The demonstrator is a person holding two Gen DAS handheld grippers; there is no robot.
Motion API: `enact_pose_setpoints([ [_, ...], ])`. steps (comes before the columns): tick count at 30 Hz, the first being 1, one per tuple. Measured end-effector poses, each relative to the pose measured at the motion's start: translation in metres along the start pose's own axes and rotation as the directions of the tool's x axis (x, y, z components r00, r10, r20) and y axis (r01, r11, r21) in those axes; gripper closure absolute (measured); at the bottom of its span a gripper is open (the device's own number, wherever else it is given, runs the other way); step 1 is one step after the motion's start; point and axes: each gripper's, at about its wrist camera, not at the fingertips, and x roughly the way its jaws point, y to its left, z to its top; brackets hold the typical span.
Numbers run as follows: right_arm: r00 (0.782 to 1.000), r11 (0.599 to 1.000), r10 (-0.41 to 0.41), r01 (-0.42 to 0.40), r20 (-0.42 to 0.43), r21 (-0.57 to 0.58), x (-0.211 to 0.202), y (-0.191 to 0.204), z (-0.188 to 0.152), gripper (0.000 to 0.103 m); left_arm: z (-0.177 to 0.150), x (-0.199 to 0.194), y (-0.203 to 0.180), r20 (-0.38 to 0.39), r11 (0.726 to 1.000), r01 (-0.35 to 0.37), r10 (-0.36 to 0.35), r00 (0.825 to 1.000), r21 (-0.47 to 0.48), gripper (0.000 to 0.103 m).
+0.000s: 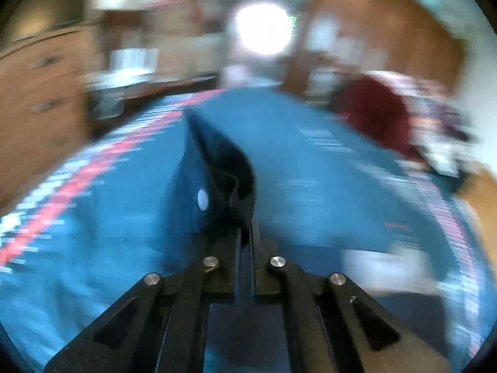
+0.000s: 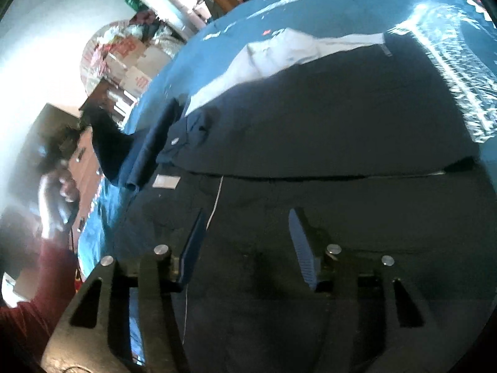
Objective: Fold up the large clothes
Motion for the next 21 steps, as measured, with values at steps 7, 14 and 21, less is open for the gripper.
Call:
enact_pose_setpoints([
  [7,0.997,0.994,-0.041,0.033,0.071,0.100,-0.052,-0.041,-0.013,0.048,-0.084,0.019,-0.204,-0.209,0.889,0.459,-0.446,0.870,0.015,0.060],
  [14,0.998,0.992,-0.027,0.019,0.060,0.127,-0.050,-0.066,-0.001,0.046,-0.140,-0.002,-0.131,-0.224,0.970,0.242,-0.229,0.947,0.036,0.048],
  [21,0.988,0.981,0.140,-0.131,-0.059,0.146,0.045,-0.062,0.092,0.045,-0.172,0.025,0.006,-0.270,0.985,-0.085,0.042,0.962,-0.149,0.042],
])
